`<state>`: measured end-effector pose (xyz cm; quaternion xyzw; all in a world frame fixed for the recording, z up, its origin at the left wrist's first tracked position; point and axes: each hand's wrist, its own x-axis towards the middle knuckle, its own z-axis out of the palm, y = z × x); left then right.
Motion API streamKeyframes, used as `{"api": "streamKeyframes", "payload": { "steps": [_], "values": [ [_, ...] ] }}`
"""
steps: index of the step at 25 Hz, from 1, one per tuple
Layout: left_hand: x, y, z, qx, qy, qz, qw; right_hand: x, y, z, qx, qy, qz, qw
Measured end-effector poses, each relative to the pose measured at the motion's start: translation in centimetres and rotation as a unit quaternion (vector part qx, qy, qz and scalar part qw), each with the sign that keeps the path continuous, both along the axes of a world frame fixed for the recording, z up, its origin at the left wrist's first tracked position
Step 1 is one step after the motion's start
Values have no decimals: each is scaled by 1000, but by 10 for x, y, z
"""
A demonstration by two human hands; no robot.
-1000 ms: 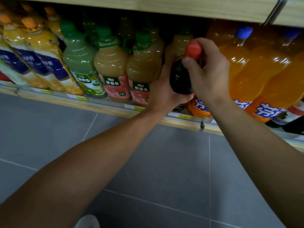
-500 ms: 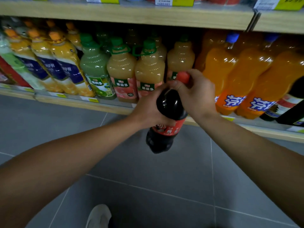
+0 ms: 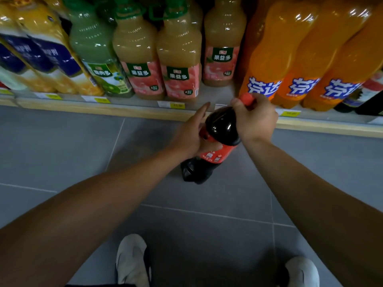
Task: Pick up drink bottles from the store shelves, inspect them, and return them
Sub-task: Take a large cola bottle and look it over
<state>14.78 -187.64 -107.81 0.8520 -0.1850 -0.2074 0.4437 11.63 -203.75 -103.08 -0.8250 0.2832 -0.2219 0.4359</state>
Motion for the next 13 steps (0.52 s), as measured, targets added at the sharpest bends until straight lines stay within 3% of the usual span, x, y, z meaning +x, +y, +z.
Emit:
{"api": "streamKeyframes", "payload": {
  "steps": [7,13],
  "values": [
    [-34,-2,-72,100,-58,19,993,14,-24,-20,17,8,-88,996],
    [-27,-9,-93,66,-28,63,995,18,-44,-44,90,-11,-103,991]
  ]
}}
